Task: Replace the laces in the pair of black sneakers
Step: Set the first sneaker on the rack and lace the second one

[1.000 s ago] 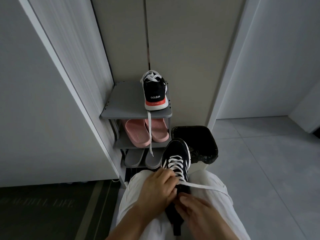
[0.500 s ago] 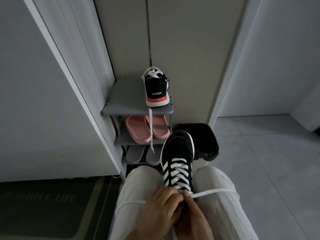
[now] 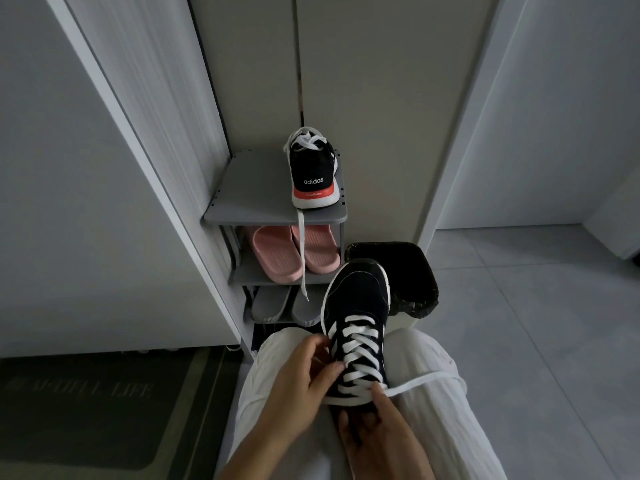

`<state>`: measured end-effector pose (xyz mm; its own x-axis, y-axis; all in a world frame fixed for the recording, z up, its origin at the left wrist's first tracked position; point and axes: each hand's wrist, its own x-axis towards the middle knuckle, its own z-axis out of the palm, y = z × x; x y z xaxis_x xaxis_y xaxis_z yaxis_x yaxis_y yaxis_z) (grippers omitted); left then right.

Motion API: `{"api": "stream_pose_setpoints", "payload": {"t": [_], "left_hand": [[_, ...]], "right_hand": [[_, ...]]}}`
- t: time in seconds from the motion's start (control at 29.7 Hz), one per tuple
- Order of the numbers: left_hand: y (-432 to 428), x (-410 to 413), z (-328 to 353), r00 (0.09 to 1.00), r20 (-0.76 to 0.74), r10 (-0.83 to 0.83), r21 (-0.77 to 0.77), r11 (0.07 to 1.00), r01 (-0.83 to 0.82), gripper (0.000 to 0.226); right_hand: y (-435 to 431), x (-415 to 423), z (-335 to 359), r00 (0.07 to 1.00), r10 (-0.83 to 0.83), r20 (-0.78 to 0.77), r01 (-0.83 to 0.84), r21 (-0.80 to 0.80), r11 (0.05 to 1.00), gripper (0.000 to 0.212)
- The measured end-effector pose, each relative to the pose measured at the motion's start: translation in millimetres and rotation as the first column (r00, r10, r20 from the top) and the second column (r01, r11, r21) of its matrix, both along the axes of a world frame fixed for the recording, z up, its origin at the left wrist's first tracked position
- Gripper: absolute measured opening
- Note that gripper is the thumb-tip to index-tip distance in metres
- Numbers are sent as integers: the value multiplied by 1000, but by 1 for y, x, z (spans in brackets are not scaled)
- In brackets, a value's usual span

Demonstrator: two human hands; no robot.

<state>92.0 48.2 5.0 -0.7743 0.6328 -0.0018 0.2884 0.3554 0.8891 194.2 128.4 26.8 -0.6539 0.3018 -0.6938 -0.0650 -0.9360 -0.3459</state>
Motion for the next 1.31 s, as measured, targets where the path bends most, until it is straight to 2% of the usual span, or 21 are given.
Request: {"api": "stream_pose_setpoints", "payload": {"t": [0.1,0.17,0.2,0.27,0.34,0.37,0.4,0.44,0.47,0.5,0.54,0.64,0.71,0.77,0.84,0.94,1.08,1.14,1.21,1.31], "left_hand": [[-2,-1,0,1000,4,-6,-39,999,6,27],[-5,0,2,1000,4,19,-8,1000,-19,17],[-6,1,4,999,10,33,16,999,-33,13],[-5,3,8,998,53,40,70,997,-44,13],[0,7,10,997,75,14,99,995,-22,18],[3,8,10,998,66,14,99,995,-20,20],[5,9,10,998,53,26,100,995,-31,19],[7,10,10,998,44,38,104,994,-43,18],[9,10,10,999,31,40,104,994,-43,16],[11,9,10,999,9,38,101,994,-38,16],[11,7,9,999,-29,32,95,995,-30,18],[11,3,7,993,-111,30,81,997,-21,12],[10,3,5,992,-116,48,92,995,-38,8],[9,5,1,993,-92,71,103,993,-62,13],[8,6,0,994,-84,70,107,992,-61,14],[8,9,-1,983,-181,26,106,994,-6,7],[9,11,-4,975,-220,33,104,994,-10,14],[9,13,-5,966,-257,42,96,995,-18,13],[6,14,-7,969,-243,38,90,996,-16,12],[3,13,-4,987,-158,0,122,992,19,16]], "right_hand": [[0,2,-2,998,48,32,-49,16,999,19],[1,11,-1,990,129,52,-131,38,991,18],[3,17,3,980,182,85,-188,76,979,17],[13,31,13,940,294,171,-333,277,901,14],[31,41,19,929,219,297,-361,606,709,16],[40,40,22,936,153,316,-347,765,543,16],[46,36,23,935,112,336,-354,878,321,15],[51,32,21,923,79,376,-382,920,87,11],[53,27,16,909,40,414,-410,908,-93,7],[54,22,11,890,23,456,-443,876,-192,8],[53,17,7,872,33,488,-469,854,-224,12],[54,11,4,853,32,521,-502,835,-225,19],[55,12,6,859,11,511,-490,830,-267,15],[54,11,10,855,13,519,-492,818,-298,9],[55,10,15,833,41,552,-520,805,-286,8],[60,8,23,782,59,620,-580,760,-295,9],[61,6,30,726,40,687,-637,693,-336,8],[60,5,27,711,63,700,-652,690,-313,13],[60,6,24,722,95,685,-637,712,-295,17],[63,7,27,756,63,652,-605,731,-316,6]]}}
